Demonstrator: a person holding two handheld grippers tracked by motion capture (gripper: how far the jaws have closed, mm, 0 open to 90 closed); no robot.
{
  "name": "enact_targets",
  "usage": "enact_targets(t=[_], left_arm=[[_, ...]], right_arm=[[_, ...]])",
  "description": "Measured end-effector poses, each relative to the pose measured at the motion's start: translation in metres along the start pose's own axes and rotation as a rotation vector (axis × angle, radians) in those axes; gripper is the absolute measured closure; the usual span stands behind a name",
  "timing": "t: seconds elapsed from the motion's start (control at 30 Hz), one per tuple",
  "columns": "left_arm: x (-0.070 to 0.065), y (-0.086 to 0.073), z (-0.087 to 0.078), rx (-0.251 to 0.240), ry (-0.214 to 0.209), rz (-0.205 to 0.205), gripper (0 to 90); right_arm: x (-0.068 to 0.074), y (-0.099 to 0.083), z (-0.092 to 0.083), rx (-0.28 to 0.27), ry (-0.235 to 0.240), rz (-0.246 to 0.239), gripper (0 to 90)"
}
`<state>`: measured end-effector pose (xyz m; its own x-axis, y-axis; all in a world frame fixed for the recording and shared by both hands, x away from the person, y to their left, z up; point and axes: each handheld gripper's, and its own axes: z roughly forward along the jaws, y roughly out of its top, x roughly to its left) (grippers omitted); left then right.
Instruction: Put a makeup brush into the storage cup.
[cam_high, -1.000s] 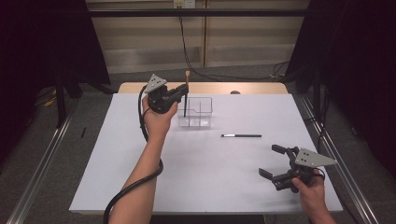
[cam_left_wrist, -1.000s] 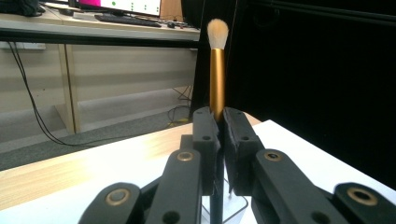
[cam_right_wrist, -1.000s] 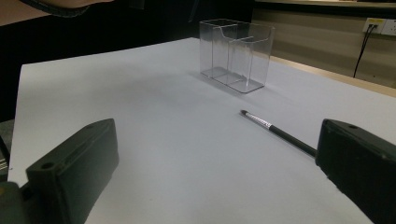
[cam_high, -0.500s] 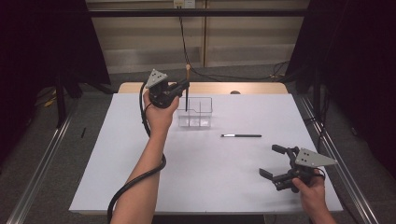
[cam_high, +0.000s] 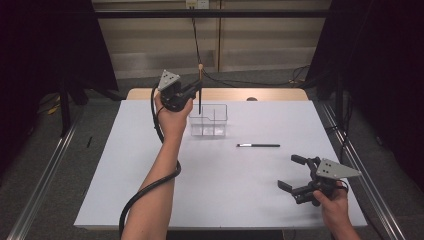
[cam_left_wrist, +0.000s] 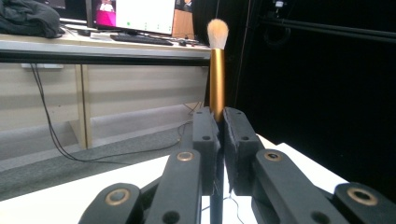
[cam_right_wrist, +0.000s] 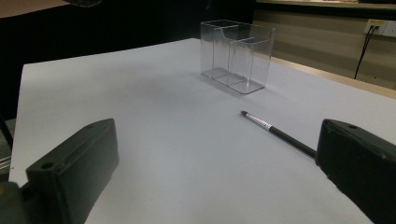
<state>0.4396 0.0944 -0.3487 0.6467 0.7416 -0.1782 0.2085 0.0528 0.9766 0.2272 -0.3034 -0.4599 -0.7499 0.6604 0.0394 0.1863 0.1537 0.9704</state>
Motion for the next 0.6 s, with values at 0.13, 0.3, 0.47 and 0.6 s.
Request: enact_targets(t=[0.13,0.3,0.47,0.6], left_arm=[[0.0025,-0.0006,0.0009,-0.011,0.014,-0.007,84.1],[0.004,-0.002,0.0022,-0.013,0.031,-0.002,84.1],[0.0057,-0.0042,0.0038,-0.011,0.044,0.003,84.1],[0.0063,-0.0056,0.0046,-0.01,0.047,-0.003,84.2]], right_arm=[[-0.0004,0.0,0.0002,0.0,0.0,-0.001,0.0],[-0.0008,0.0,0.0,-0.003,0.002,0.002,0.0],[-0.0004,0.0003,0.0004,-0.003,0.001,0.003,0.0],[-0.0003,0.0002,0.0004,-0.003,0.003,0.003,0.0]])
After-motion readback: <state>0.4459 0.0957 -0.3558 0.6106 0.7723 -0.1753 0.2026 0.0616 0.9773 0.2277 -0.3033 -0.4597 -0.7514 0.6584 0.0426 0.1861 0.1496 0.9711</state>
